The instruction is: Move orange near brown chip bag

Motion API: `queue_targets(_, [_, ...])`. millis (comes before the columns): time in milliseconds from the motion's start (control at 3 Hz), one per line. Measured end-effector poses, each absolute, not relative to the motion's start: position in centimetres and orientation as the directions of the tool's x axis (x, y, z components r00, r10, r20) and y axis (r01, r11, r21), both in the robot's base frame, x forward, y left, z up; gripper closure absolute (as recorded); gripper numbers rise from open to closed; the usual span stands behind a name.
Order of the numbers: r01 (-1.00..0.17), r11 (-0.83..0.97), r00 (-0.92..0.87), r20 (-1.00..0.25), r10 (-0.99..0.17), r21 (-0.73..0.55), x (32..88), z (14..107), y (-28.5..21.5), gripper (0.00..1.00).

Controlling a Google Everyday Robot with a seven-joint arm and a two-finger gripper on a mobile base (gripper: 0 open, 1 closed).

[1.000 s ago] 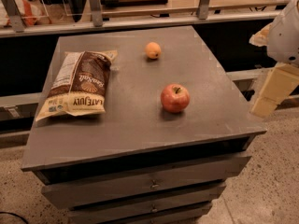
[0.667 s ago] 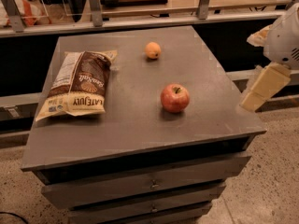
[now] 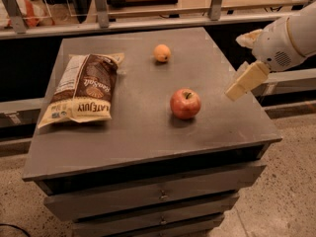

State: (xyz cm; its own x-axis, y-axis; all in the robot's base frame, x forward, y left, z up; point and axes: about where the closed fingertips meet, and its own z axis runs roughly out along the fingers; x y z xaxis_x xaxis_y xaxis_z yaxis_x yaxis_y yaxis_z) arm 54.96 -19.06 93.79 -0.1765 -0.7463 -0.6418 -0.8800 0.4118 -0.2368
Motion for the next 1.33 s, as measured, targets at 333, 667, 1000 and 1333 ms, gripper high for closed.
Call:
queue_targets(333, [-0.884,0.425,-0.170,-0.711,-0.682,-0.196,59.2,92.2,-17.7,0.00])
queue_targets(667, [-0.887,0.436,-0.179,-0.760,-0.625,-0.150,63.3,91.3,-16.4,0.00])
queue_targets(1000, [-0.863,0.494,-0.207,-0.817,-0.538,-0.107,69.4,90.6,-14.6,0.00])
queue_targets(1333, [-0.861,0.497,-0.207,-0.819,-0.536,-0.108,69.6,90.6,-14.5,0.00])
